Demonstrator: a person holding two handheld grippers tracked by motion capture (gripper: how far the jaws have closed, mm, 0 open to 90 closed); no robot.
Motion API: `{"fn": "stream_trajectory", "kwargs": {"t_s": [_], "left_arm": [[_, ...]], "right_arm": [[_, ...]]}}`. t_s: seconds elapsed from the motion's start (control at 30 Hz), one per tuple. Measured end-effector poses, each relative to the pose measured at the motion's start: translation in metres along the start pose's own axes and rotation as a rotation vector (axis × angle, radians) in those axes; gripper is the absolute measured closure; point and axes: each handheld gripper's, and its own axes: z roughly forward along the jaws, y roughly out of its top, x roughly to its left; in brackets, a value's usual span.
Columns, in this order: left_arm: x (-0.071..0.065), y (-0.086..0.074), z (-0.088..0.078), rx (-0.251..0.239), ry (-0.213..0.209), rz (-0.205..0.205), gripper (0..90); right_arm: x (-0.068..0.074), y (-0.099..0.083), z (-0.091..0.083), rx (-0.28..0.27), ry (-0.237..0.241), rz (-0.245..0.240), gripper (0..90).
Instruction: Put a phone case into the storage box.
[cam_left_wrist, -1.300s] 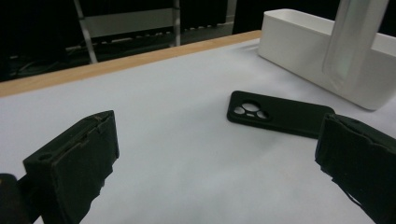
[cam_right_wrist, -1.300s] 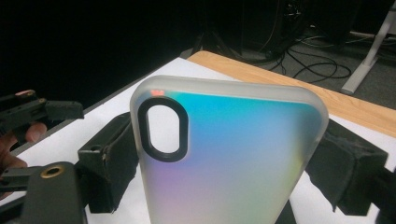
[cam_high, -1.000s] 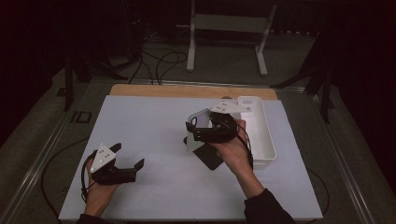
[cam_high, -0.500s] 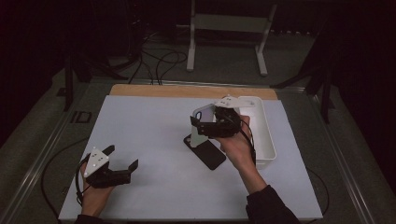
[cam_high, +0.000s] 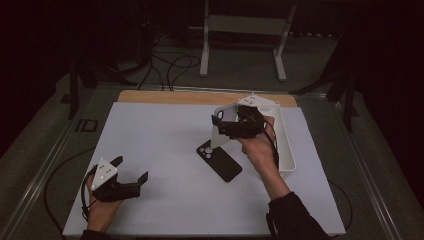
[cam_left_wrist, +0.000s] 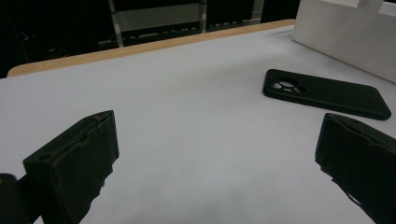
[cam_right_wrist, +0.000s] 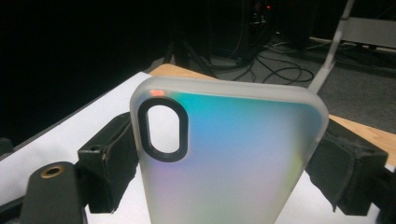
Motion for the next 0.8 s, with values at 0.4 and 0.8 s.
{"fn": "stream_trajectory", "kwargs": {"t_s": [0.4,0.8], "left_arm": [[-0.001,-0.001,0.001,0.007,-0.001,0.0,0.1],[-0.001,-0.001,0.001,0.008,0.003,0.0,0.1]], "right_arm": [[-0.02,0.006,0.003,0.001,-0.047,0.013,16.7],[-0.038,0.012,0.006,-0.001,-0.091,0.03,16.7]]}}
